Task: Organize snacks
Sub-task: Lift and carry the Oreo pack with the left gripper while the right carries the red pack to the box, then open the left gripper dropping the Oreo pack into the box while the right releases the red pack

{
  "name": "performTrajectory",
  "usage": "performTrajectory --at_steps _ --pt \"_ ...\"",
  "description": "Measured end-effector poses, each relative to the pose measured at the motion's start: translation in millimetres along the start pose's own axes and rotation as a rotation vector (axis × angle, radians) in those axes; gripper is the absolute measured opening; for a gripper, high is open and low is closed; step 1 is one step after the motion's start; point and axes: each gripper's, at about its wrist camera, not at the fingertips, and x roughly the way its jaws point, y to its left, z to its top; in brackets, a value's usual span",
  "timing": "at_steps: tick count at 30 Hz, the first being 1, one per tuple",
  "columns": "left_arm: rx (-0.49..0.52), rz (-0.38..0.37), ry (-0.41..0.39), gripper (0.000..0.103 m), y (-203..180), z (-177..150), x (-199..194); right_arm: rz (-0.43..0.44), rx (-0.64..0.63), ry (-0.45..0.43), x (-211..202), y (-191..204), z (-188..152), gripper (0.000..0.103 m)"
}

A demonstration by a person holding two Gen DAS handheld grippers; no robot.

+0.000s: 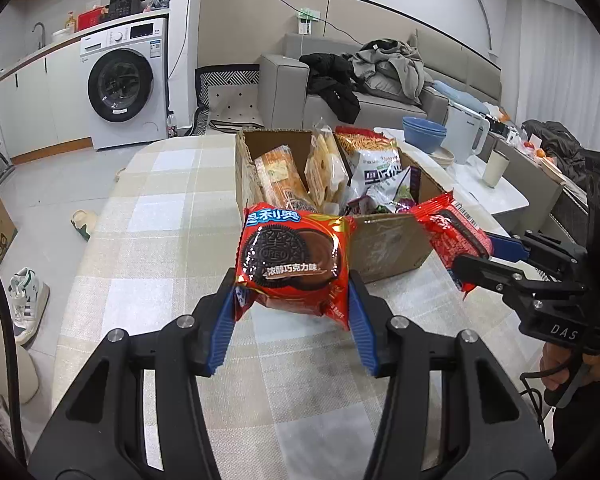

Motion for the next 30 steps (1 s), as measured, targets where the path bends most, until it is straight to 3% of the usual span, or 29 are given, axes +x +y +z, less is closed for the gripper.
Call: performTrajectory --at_steps 13,30 --pt "-0.042 0.026 -0.050 0.048 15 23 -11 -0.002 0.077 -0.089 -7 -14 13 0.044" --pt "-0.044 0.012 -0.029 0.048 1 79 51 -0.008 0.111 -0.135 26 -19 58 0.044"
